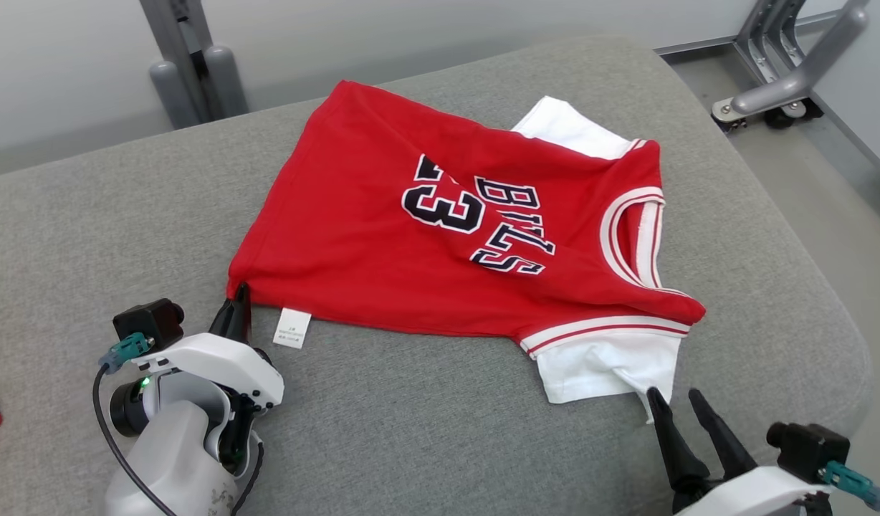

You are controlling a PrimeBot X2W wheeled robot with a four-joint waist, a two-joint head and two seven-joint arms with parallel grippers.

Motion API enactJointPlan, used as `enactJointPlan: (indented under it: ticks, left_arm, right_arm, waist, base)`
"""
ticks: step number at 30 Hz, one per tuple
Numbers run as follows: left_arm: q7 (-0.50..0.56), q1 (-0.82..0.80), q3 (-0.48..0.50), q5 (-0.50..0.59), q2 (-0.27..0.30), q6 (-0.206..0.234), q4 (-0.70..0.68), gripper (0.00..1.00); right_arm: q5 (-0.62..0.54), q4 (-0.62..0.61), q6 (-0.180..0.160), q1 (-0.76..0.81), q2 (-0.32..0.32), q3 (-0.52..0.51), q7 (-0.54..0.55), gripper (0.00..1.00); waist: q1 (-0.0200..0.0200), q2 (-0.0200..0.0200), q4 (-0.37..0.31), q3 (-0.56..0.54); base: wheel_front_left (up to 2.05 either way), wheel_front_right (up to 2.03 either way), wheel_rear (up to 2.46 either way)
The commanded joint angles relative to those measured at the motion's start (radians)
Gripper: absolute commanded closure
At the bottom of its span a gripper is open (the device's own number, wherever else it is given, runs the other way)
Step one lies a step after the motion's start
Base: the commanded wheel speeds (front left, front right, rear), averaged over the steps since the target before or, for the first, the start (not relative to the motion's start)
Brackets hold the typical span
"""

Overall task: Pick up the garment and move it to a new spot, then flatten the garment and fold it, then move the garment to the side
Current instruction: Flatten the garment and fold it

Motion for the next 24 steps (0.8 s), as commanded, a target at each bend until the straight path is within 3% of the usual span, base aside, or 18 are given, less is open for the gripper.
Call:
enactJointPlan:
  ticks: [1, 10, 24]
  left_arm:
    - [-0.004, 0.008, 0.006, 0.009, 0.002, 0.005, -0.008, 1.0]
    - [-0.004, 0.026, 0.022, 0.031, -0.004, 0.003, -0.023, 1.0]
    - [-0.005, 0.029, 0.026, 0.039, -0.012, -0.01, -0.012, 1.0]
  right_arm:
    - [0.041, -0.005, 0.0, 0.011, -0.016, 0.01, 0.006, 0.0]
    - [0.215, 0.038, 0.0, -0.006, -0.058, 0.074, 0.007, 0.0]
    - [0.166, 0.136, 0.0, -0.06, -0.075, 0.144, -0.013, 0.0]
  waist:
    - [0.0, 0.0, -0.009, -0.003]
    - [0.0, 0.0, -0.02, -0.021]
    - [0.0, 0.0, 0.007, -0.028]
  base:
    - [0.0, 0.0, 0.0]
    - [0.0, 0.0, 0.0]
    - [0.0, 0.0, 0.0]
